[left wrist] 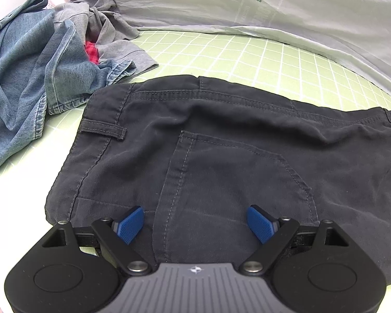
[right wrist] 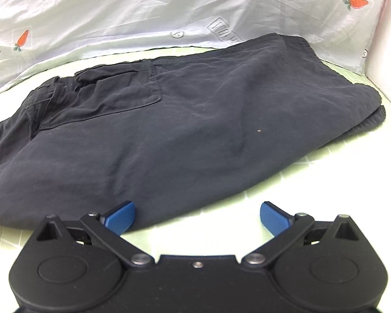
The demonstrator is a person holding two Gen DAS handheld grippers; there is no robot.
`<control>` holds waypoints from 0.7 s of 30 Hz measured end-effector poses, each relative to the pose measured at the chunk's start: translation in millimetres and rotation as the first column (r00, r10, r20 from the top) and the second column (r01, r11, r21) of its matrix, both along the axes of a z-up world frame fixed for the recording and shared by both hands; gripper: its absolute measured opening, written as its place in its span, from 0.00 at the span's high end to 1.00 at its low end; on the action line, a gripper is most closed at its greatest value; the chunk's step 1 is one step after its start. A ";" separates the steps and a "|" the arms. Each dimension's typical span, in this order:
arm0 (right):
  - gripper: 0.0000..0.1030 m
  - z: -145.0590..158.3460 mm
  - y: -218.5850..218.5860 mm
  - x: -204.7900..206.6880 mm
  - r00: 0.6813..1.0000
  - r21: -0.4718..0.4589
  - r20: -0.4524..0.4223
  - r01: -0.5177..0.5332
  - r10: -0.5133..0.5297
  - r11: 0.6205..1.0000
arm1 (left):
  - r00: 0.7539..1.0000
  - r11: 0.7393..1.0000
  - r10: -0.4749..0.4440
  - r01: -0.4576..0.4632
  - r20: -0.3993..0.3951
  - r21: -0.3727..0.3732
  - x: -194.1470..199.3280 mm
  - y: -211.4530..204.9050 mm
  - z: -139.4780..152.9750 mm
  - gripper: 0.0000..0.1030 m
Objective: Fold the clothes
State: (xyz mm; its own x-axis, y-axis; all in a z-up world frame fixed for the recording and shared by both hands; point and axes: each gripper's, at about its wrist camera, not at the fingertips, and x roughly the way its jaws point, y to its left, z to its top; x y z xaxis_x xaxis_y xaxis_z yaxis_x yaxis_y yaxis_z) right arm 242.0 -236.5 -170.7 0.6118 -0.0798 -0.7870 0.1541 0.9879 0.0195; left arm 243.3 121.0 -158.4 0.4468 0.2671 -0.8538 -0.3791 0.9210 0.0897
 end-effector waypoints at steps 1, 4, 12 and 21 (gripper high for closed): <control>0.00 3.3 -9.1 -1.3 0.999 -0.002 0.021 0.033 -0.033 0.999 | 1.000 1.000 0.006 -0.006 0.000 0.001 -0.3 -0.4 -0.2 0.15; 0.01 10.9 -51.4 6.1 0.987 -0.018 0.082 0.137 -0.135 0.990 | 1.000 1.000 0.030 -0.030 -0.003 0.010 1.0 -2.9 -1.2 0.13; 0.22 11.5 -229.1 70.4 0.904 -0.024 0.118 0.417 -0.411 0.909 | 0.992 0.992 0.114 -0.111 -0.058 0.059 19.5 -13.4 -7.4 0.06; 0.85 0.9 -315.4 112.9 0.861 0.031 0.152 0.486 -0.485 0.873 | 0.982 0.983 0.169 -0.163 -0.081 0.080 23.5 -16.9 -9.2 0.03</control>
